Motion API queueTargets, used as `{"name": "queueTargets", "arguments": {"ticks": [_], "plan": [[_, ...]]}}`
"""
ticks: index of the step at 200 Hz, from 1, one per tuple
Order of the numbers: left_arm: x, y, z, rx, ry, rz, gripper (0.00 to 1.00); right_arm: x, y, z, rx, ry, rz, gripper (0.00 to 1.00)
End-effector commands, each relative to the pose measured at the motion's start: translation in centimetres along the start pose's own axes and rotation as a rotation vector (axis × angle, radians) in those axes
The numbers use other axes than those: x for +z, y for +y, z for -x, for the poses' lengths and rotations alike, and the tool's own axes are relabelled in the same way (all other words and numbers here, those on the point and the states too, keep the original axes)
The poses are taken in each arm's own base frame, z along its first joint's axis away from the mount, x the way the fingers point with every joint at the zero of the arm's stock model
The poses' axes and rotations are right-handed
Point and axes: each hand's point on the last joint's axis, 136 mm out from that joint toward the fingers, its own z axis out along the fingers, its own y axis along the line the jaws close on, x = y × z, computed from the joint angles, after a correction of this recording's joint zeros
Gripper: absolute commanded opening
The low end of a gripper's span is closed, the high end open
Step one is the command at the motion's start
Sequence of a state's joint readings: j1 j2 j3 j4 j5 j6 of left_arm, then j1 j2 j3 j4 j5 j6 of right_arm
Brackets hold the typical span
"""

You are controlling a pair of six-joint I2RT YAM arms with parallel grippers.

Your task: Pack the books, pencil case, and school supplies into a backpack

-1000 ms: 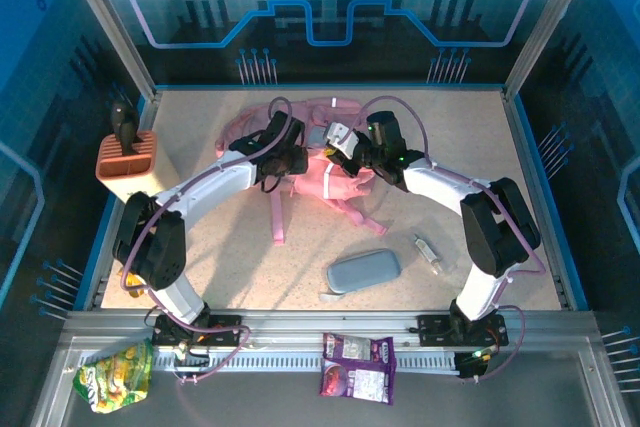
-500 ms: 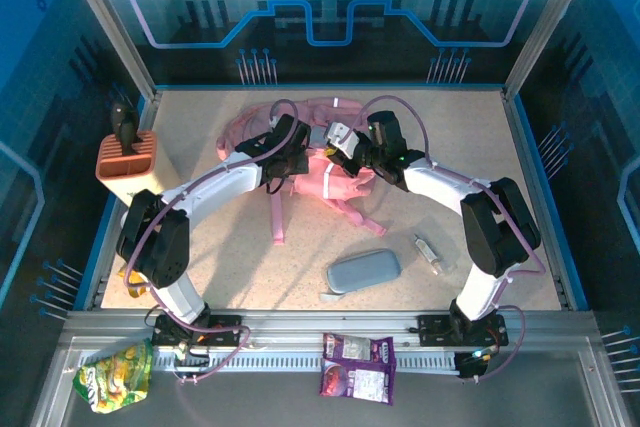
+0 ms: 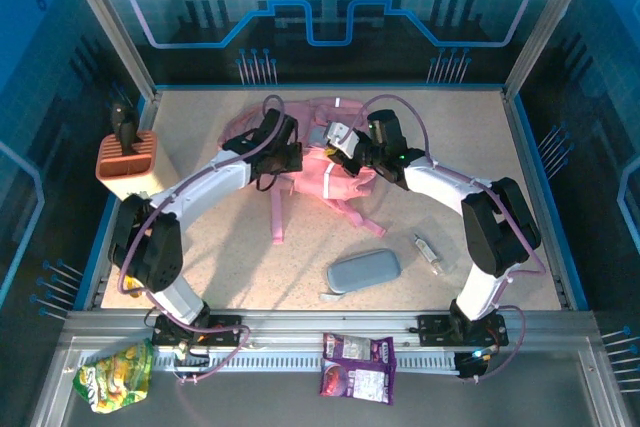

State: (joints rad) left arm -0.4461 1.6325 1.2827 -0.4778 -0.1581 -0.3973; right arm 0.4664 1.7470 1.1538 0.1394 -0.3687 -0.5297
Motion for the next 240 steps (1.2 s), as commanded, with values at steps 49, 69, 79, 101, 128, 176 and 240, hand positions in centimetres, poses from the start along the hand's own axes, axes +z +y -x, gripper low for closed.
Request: {"name": "queueTargets", "arguments": {"ticks": [49, 69, 79, 101, 128, 176, 240], "plan": [[-2.0, 6.6, 0.4, 0.067, 0.069, 0.072, 0.0, -1.9, -0.4, 3.3, -0.095, -0.079, -0.006, 0.0], [-2.3, 6.3, 0.6, 0.05, 0.089, 0.052, 0.0, -1.8, -0.5, 3.2, -0.104, -0.062, -0.009, 0.0], [-2.4, 4.5, 0.5, 0.02, 0.102, -0.045, 0.0, -1.8, -0.3, 3.4, -0.109, -0.056, 0.004, 0.0], [-2.9, 2.4, 1.1, -0.122, 0.108, -0.138, 0.0, -1.5, 0.1, 3.5, -0.117, -0.056, 0.02, 0.0], [-3.8, 0.7, 2.0, -0.2, 0.123, -0.172, 0.0, -1.1, 0.1, 3.4, -0.099, -0.059, 0.026, 0.0], [-2.9, 7.0, -0.3, -0.029, 0.147, 0.16, 0.0, -1.4, -0.3, 3.1, -0.105, -0.052, 0.012, 0.0], [-2.2, 10.5, -1.0, 0.054, 0.101, 0.224, 0.0, -1.8, -0.9, 2.7, -0.085, -0.027, -0.003, 0.0]]}}
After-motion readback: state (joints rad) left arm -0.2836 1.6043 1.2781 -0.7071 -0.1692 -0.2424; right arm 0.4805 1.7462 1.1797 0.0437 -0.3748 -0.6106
